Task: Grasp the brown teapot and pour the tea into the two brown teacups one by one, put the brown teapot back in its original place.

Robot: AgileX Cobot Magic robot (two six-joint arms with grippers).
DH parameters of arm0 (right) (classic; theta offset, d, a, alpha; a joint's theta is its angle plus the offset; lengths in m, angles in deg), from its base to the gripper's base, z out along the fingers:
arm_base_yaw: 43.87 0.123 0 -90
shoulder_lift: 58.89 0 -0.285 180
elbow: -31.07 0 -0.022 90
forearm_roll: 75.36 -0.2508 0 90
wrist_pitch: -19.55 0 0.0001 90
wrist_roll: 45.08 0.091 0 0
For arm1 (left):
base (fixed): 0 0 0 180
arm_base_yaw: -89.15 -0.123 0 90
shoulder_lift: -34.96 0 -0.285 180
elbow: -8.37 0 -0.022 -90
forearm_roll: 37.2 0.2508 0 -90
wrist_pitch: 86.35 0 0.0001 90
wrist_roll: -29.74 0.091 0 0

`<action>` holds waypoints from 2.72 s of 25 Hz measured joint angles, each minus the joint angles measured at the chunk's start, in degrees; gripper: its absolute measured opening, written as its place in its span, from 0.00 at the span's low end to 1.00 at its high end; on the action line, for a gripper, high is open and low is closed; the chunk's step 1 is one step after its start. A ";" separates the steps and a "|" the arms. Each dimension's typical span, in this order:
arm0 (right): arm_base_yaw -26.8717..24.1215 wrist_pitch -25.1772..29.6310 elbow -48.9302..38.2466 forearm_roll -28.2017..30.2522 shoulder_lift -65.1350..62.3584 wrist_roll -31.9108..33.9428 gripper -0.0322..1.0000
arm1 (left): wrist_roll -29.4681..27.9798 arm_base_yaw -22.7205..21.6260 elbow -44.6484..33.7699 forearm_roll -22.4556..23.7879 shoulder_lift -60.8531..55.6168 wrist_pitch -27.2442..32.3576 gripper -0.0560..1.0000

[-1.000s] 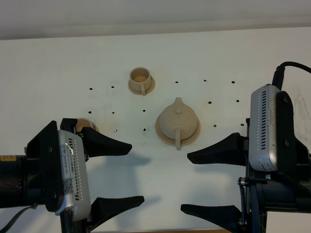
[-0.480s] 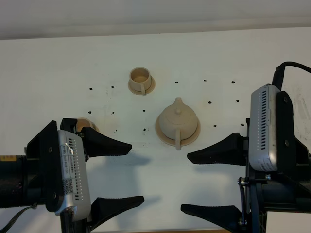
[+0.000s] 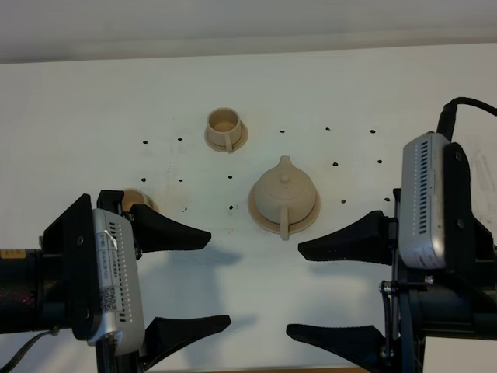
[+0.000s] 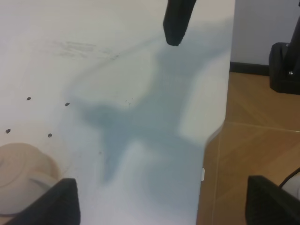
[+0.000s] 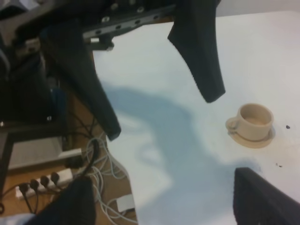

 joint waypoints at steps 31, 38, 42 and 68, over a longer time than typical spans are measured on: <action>-16.02 -20.17 3.85 -3.21 0.00 15.21 0.50 | -12.04 -10.72 0.10 -0.19 0.00 -26.03 0.61; -33.73 -2.73 10.50 27.70 0.00 43.52 0.49 | -16.01 -23.92 3.07 0.31 -0.34 -18.71 0.58; -35.60 4.31 14.20 38.87 -1.97 55.62 0.49 | -25.23 -30.73 5.29 7.20 -0.42 -12.38 0.58; -35.88 28.86 8.07 65.23 -35.05 85.05 0.49 | -67.12 -34.03 7.74 48.22 -12.48 1.66 0.58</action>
